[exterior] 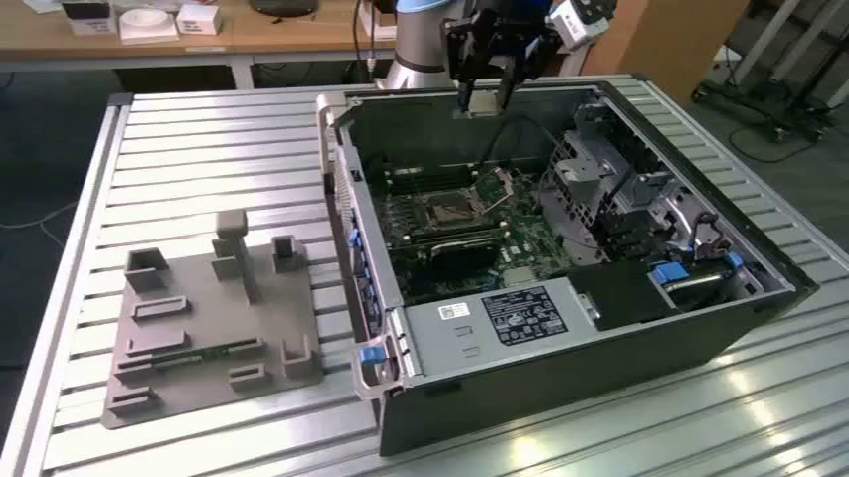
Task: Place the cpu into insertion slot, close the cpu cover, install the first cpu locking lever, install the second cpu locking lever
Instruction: 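Place the cpu into insertion slot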
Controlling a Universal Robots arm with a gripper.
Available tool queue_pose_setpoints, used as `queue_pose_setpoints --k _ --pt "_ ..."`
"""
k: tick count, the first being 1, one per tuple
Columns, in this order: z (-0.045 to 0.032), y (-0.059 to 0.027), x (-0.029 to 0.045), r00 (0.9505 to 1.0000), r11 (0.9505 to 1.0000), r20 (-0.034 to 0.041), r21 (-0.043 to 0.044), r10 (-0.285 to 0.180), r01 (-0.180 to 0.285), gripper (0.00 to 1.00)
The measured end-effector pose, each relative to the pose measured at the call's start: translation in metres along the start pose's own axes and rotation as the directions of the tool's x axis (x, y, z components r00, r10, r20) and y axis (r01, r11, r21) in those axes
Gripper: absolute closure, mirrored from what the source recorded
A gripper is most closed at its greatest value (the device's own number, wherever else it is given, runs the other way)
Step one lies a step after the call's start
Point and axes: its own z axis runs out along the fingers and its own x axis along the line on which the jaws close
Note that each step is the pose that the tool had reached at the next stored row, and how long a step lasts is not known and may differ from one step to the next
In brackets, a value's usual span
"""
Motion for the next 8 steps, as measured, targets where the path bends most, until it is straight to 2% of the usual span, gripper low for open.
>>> queue_pose_setpoints --k 8 --pt "0.0 0.0 0.0 1.0 1.0 0.0 -0.0001 0.0 0.0 0.46"
